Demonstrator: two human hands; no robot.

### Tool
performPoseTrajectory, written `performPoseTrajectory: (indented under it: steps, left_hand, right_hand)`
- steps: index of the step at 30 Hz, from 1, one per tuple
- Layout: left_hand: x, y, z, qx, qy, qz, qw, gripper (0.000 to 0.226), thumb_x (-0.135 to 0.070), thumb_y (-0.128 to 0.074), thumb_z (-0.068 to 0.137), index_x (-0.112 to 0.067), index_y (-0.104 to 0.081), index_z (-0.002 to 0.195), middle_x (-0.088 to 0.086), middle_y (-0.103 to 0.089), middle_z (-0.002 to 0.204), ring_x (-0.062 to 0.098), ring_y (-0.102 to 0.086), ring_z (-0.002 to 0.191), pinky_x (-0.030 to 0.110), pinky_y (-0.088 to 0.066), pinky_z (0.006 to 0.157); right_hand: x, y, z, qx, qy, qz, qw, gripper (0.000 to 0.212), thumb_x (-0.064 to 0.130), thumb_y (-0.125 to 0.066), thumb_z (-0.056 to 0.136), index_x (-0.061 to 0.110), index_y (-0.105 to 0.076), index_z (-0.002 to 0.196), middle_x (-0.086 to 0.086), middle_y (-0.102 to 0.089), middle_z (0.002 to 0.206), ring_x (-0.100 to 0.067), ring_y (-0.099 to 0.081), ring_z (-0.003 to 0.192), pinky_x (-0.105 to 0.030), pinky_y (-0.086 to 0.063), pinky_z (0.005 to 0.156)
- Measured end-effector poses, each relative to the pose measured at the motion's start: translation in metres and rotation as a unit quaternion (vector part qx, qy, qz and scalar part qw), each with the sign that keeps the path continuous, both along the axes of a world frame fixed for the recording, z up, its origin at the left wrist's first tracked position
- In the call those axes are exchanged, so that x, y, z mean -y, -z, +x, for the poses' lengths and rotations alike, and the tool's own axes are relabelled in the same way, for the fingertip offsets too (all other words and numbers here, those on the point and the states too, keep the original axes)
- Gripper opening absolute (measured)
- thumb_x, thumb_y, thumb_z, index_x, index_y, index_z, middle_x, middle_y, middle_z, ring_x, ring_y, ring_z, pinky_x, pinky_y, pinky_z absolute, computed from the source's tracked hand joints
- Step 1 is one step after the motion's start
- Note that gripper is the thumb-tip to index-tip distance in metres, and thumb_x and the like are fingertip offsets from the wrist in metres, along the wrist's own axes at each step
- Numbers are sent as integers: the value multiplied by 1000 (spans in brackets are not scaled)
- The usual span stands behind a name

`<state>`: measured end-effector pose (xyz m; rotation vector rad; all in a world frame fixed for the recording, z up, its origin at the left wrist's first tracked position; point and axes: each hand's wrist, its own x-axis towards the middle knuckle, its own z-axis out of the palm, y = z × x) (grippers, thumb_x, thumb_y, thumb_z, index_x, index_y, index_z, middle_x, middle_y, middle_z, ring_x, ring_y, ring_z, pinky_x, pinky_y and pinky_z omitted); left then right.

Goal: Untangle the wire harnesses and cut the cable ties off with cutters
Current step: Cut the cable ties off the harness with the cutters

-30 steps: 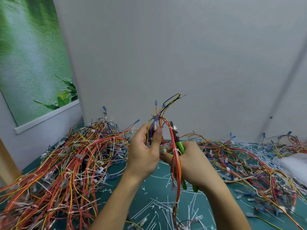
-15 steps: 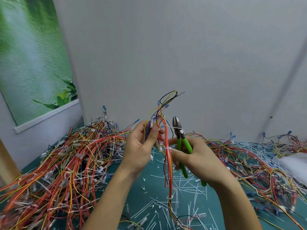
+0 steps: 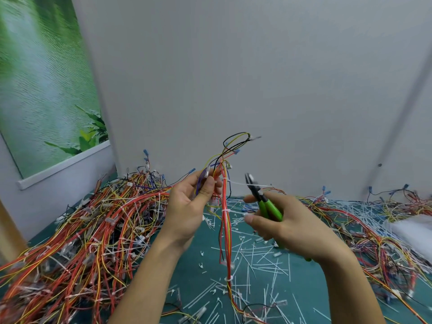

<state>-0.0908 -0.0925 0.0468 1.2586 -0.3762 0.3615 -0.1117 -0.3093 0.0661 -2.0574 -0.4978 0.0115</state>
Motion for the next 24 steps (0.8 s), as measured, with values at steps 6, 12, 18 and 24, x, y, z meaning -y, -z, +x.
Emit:
performPoseTrajectory:
  steps: [6, 12, 18, 24]
  left_hand:
    - [-2, 0, -1, 6, 20, 18, 1000, 21, -24, -64, 90, -28, -77, 107, -2, -75, 98, 10, -68, 90, 21, -57, 76]
    - [4, 1, -4, 11, 36, 53, 998, 24, -22, -65, 91, -16, -71, 113, -2, -75, 97, 10, -69, 94, 23, -56, 83]
    - [5, 0, -7, 13, 52, 67, 996, 26, -32, -71, 88, -21, -74, 111, -2, -75, 97, 10, -69, 92, 25, -55, 84]
    - [7, 1, -8, -30, 117, 53, 991, 34, -33, -72, 85, -13, -75, 112, 12, -72, 99, 20, -67, 91, 28, -57, 78]
  right_hand:
    - [0, -5, -2, -62, -53, 231, 969, 27, 27, -75, 84, 22, -76, 111, -16, -67, 77, -29, -67, 73, -45, -62, 77]
    - [-19, -3, 4, -94, -66, 322, 940, 51, 54, -89, 70, 16, -77, 102, -13, -67, 84, -28, -65, 76, -42, -58, 74]
    - [-31, -3, 2, -77, -64, 323, 941, 28, 45, -82, 79, 21, -78, 92, -12, -69, 84, -26, -64, 75, -39, -59, 77]
    - [-37, 0, 2, -37, -25, 359, 932, 15, 22, -86, 76, 20, -73, 82, -10, -66, 76, -23, -64, 69, -31, -57, 67]
